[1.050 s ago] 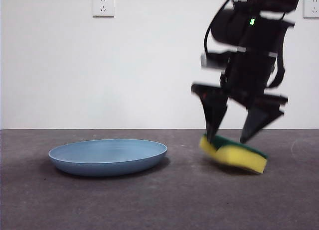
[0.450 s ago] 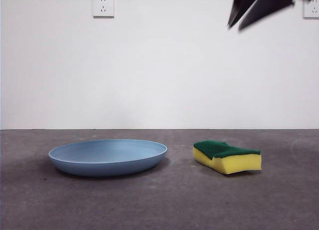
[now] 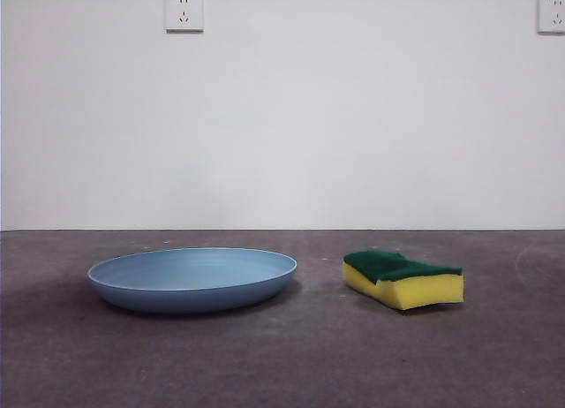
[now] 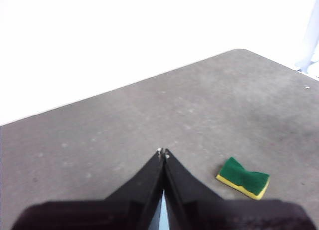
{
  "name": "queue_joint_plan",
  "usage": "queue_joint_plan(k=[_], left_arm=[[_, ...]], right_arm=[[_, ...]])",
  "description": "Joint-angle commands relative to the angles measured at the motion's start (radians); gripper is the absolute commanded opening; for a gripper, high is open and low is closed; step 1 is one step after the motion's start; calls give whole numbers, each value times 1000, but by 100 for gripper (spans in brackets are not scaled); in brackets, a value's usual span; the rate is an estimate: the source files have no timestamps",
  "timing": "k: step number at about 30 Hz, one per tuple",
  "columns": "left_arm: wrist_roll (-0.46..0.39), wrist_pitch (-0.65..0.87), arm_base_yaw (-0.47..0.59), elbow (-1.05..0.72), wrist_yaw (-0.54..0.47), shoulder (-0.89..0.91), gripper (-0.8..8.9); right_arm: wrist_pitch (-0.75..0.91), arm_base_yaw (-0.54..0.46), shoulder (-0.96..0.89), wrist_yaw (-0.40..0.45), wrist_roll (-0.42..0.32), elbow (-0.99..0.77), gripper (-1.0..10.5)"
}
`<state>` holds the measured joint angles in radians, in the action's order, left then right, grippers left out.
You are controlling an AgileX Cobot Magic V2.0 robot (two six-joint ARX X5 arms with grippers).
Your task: Pick up the plate,pick up the cloth,clean the plate with the cloth
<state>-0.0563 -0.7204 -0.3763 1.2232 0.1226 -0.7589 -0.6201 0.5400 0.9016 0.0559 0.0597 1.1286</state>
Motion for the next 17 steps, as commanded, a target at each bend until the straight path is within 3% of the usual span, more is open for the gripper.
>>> queue_joint_plan(k=[1, 10, 17], left_arm=[[-18, 31, -4, -104, -18, 71, -8], [10, 193, -4, -462, -17, 322, -8], [98, 247, -4, -522, -16, 367, -3]], right_arm=[[3, 29, -47, 17, -8, -72, -12], [71, 136, -269, 214, 26, -308, -12], [65, 149, -322, 213, 55, -332, 2]])
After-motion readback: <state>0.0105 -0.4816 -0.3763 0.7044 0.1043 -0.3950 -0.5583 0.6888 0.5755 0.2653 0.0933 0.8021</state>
